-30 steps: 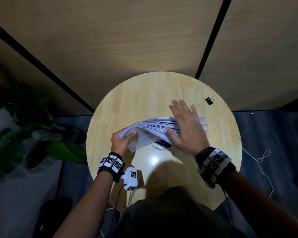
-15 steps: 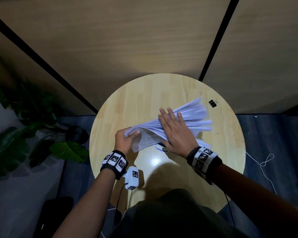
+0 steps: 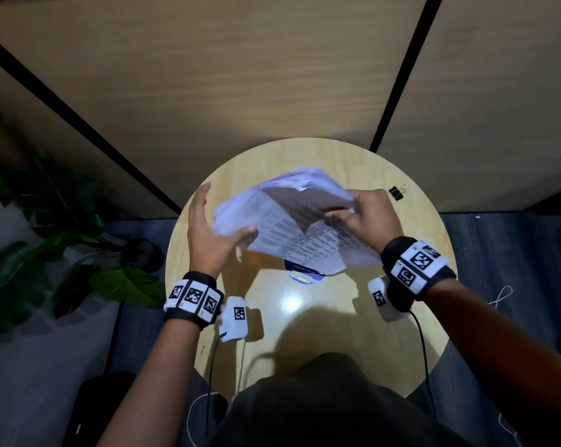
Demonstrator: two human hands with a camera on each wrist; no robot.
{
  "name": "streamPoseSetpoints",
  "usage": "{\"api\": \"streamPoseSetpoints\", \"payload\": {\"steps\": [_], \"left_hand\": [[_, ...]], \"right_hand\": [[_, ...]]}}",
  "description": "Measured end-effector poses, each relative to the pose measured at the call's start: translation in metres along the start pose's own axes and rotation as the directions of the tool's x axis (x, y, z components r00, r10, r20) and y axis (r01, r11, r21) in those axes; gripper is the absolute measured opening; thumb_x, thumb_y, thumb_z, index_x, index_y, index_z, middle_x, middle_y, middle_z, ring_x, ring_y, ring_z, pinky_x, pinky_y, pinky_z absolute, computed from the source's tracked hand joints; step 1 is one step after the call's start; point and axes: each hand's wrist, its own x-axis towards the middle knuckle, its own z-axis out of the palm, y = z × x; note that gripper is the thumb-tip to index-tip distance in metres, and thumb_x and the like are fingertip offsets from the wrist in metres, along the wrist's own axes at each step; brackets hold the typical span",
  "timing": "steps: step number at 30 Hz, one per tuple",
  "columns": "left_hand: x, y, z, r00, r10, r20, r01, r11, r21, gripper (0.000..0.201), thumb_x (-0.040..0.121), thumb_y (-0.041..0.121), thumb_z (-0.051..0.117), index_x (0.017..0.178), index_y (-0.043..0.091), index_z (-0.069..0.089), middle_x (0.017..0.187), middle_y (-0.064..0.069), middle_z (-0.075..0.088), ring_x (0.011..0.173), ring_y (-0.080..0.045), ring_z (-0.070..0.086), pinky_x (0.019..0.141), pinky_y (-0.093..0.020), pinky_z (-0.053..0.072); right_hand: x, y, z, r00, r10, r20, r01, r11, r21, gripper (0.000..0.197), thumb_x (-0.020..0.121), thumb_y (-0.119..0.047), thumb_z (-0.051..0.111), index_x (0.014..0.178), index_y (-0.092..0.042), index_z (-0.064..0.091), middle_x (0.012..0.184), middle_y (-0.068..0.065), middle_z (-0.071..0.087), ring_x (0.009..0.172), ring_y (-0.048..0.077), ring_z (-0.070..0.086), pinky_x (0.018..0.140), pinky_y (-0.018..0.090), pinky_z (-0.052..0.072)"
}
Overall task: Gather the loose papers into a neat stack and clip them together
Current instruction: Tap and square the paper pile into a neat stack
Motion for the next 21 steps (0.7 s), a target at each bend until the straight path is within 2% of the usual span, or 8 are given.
{"api": "streamPoseSetpoints", "payload": {"steps": [3,5,10,12,14,15,18,21], "left_hand": [[-0.005,-0.011,0.009,0.946,-0.263,0.190,0.301,0.931,-0.208,0.093,0.051,0.037,0.093,0.132,0.019,0.049,0.135,-0.009,0.056,0.127,-0.025,0.051,0.110,-0.045,0.038],[-0.011,-0.008,0.022,0.904,-0.274,0.330,0.378,0.872,-0.310,0.083,0.049,0.038,0.094,0.115,0.000,0.059,0.108,-0.020,0.070,0.103,-0.036,0.065,0.097,-0.056,0.048],[-0.007,0.026,0.043,0.950,-0.176,0.257,0.275,0.860,-0.430,0.045,0.069,-0.002,0.079,0.105,0.019,0.061,0.098,0.010,0.074,0.098,-0.006,0.069,0.087,-0.027,0.057],[-0.006,0.022,0.047,0.952,-0.216,0.215,0.290,0.858,-0.425,0.047,0.067,0.008,0.085,0.106,0.018,0.061,0.103,0.006,0.074,0.101,-0.010,0.069,0.089,-0.032,0.056],[-0.010,0.015,0.052,0.942,-0.283,0.177,0.330,0.870,-0.367,0.071,0.059,0.026,0.092,0.119,0.012,0.057,0.117,-0.004,0.069,0.110,-0.020,0.066,0.095,-0.045,0.053],[-0.015,0.012,0.055,0.941,-0.286,0.182,0.333,0.877,-0.346,0.069,0.060,0.023,0.091,0.119,0.010,0.057,0.118,-0.007,0.068,0.109,-0.021,0.066,0.095,-0.048,0.053],[-0.025,0.005,0.061,0.958,-0.215,0.192,0.263,0.925,-0.275,0.045,0.067,0.003,0.084,0.107,0.011,0.066,0.108,-0.007,0.072,0.099,-0.016,0.070,0.094,-0.048,0.054],[-0.028,0.016,0.057,0.979,-0.136,0.151,0.179,0.929,-0.324,0.042,0.068,0.008,0.084,0.106,0.006,0.067,0.102,-0.002,0.073,0.094,-0.010,0.070,0.091,-0.036,0.056]], "right_hand": [[-0.006,0.003,-0.005,0.994,0.106,0.001,-0.100,0.931,0.352,0.022,0.074,-0.019,0.081,0.091,-0.006,0.076,0.085,0.004,0.074,0.073,0.002,0.069,0.069,0.018,0.052],[-0.012,0.000,-0.001,0.991,0.125,0.038,-0.128,0.859,0.496,0.021,0.074,-0.010,0.080,0.088,0.004,0.074,0.084,0.007,0.073,0.067,-0.004,0.067,0.064,0.012,0.051],[-0.018,0.010,-0.001,0.980,0.193,0.047,-0.174,0.722,0.670,0.023,0.070,-0.010,0.081,0.089,-0.001,0.072,0.093,0.015,0.073,0.081,0.021,0.070,0.079,0.040,0.060],[-0.019,0.019,-0.003,0.984,0.175,0.032,-0.152,0.732,0.664,0.027,0.069,-0.007,0.081,0.093,-0.017,0.071,0.099,0.009,0.072,0.091,0.021,0.068,0.088,0.040,0.056],[-0.025,0.024,0.002,0.988,0.150,0.043,-0.141,0.745,0.652,0.037,0.071,0.000,0.079,0.095,-0.027,0.070,0.101,0.003,0.071,0.095,0.018,0.066,0.094,0.042,0.053],[-0.027,0.026,0.007,0.987,0.155,0.052,-0.152,0.755,0.638,0.037,0.072,-0.002,0.080,0.094,-0.029,0.070,0.102,0.001,0.072,0.095,0.016,0.067,0.095,0.043,0.053],[-0.033,0.025,0.014,0.961,0.260,0.099,-0.259,0.710,0.655,0.032,0.071,-0.011,0.083,0.098,-0.022,0.071,0.099,-0.002,0.075,0.093,0.011,0.071,0.090,0.037,0.055],[-0.032,0.014,0.009,0.958,0.280,0.067,-0.242,0.655,0.716,0.036,0.071,-0.015,0.083,0.104,-0.008,0.071,0.098,0.004,0.076,0.093,0.015,0.072,0.087,0.031,0.056]]}}
